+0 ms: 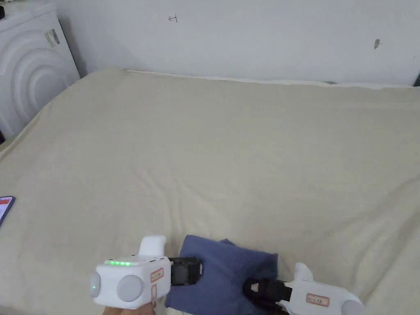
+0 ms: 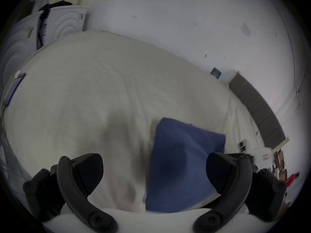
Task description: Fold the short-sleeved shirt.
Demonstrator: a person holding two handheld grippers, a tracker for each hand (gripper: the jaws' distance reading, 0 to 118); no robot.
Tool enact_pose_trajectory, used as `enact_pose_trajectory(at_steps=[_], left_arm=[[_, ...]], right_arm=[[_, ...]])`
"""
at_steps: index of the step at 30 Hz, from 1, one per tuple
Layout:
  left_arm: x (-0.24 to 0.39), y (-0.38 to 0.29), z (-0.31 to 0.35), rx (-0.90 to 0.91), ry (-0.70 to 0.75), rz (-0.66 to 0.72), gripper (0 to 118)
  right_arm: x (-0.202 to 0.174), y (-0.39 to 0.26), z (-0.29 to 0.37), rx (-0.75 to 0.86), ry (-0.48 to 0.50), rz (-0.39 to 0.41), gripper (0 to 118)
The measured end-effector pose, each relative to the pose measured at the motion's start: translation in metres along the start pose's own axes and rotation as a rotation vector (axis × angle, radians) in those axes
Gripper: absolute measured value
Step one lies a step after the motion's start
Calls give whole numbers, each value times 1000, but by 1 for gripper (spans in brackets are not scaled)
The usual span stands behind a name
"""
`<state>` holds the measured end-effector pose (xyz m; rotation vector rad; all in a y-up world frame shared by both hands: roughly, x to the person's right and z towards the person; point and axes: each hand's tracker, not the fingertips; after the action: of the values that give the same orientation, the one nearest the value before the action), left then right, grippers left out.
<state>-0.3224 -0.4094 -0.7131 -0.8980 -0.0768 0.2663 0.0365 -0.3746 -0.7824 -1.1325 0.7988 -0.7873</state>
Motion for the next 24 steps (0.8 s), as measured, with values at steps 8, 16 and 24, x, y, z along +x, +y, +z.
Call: enact_pose_trajectory(at_steps=[8, 16, 24], left_arm=[[32, -10, 4, 73, 64, -122, 68], [40, -6, 36, 94, -20, -36, 24], [-18, 56, 101, 128, 74, -223, 24]], right_arm=[[7, -6, 3, 26, 22, 10, 1], [-16, -8, 17, 62, -90, 47, 1], [-55, -27, 67, 202, -55, 86, 1]])
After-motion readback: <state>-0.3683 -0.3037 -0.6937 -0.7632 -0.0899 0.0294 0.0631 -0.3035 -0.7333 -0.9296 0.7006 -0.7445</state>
